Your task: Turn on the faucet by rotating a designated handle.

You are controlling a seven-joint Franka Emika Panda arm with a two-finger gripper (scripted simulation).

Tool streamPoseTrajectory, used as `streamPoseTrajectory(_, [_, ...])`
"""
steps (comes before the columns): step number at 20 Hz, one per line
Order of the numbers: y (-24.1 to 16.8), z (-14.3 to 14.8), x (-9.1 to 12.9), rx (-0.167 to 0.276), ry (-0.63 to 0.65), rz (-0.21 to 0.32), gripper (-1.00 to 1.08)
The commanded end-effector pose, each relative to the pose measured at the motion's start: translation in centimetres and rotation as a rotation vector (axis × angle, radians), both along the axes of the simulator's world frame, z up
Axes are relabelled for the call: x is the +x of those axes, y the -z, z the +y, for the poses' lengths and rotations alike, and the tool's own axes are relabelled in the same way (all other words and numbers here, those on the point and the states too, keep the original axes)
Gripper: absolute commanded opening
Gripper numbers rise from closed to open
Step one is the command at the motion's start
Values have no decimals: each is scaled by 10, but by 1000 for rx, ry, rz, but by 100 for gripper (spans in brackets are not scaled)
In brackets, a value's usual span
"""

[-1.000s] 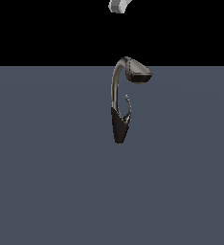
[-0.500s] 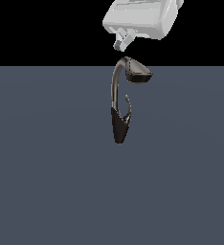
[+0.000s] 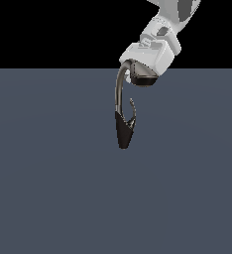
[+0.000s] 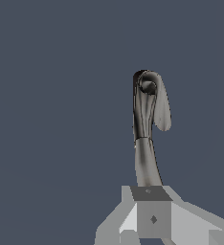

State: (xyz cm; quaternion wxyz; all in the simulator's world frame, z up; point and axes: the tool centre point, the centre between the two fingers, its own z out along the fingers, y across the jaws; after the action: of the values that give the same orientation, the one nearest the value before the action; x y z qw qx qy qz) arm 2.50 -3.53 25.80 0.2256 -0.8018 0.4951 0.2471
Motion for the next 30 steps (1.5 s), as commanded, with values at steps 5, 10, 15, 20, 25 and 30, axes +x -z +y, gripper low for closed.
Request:
streamPoseTrajectory(5, [45, -9, 21, 42, 126, 82, -100])
streamPoseTrajectory(10, [68, -13, 29, 61, 186, 123, -100])
streamPoseTrajectory(15, [79, -15, 32, 70, 214, 143, -100])
streamPoseTrajectory(20, [80, -15, 32, 71, 216, 144, -100])
streamPoseTrajectory(25, [77, -15, 22, 71, 216, 144, -100])
streamPoseTrajectory(30, [74, -14, 8, 71, 216, 144, -100])
